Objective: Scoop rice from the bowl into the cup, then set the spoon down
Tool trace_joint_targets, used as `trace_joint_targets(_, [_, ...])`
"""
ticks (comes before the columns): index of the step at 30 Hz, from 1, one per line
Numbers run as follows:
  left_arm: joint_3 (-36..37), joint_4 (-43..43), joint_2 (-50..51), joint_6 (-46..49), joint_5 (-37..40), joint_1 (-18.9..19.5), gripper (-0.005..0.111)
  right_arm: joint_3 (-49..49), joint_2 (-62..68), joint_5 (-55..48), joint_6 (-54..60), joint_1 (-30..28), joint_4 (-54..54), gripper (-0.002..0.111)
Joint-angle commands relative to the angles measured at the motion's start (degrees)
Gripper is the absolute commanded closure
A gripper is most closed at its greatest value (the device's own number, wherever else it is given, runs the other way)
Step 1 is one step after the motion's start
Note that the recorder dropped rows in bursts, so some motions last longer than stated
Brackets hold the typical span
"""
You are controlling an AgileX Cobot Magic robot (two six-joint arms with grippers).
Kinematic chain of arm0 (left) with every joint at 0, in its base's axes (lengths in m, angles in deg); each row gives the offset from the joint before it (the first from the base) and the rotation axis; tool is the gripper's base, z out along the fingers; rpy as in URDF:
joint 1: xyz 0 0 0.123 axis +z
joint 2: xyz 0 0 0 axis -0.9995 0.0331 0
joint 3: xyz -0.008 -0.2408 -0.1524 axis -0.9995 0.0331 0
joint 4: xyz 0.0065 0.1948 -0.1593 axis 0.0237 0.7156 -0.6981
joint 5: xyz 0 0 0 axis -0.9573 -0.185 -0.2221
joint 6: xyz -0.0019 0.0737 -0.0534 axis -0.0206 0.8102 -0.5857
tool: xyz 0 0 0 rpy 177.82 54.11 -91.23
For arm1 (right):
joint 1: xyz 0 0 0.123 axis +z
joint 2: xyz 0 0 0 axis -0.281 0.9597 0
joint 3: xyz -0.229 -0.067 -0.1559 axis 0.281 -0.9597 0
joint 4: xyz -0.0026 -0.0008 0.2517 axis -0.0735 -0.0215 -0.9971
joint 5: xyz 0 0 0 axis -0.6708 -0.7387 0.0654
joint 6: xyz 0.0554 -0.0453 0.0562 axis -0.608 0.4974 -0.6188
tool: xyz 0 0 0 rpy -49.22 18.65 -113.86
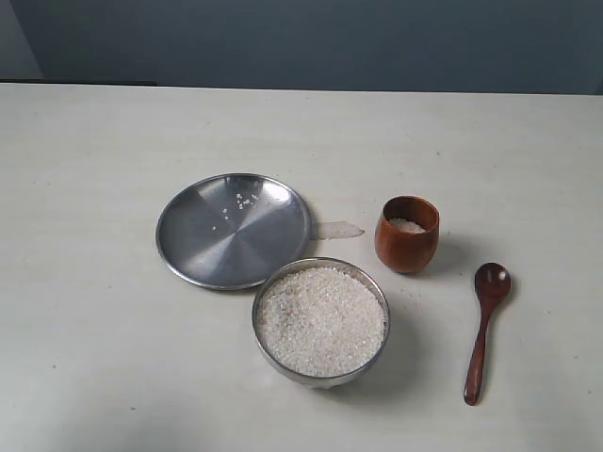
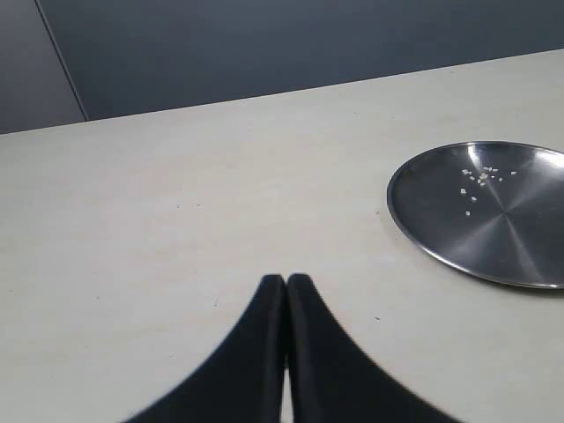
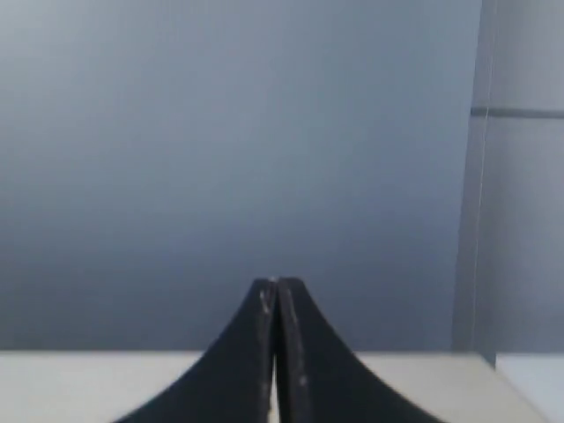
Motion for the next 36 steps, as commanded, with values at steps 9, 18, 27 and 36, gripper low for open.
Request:
trace_joint_targets(9, [0.3, 0.1, -0.2, -0.1, -0.1, 0.1, 0.106, -0.1, -0.2, 26.4, 0.1, 0.1, -0.1, 0.107])
trace_joint_targets(18, [0.3, 0.1, -0.2, -0.1, -0.2, 0.1, 0.106, -0.1, -0.2, 26.8, 0.0, 0.1, -0.1, 0.107])
trace_joint_targets(27, [0.3, 12.7, -0.2, 1.1, -0.4, 0.1, 0.106, -0.1, -0.2, 26.7, 0.0, 0.1, -0.1, 0.107])
trace_joint_targets(36, [0.3, 26.6, -0.2, 1.1, -2.7, 0.1, 0.106, -0.1, -0.2, 28.2, -0.2, 0.1, -0.1, 0.107])
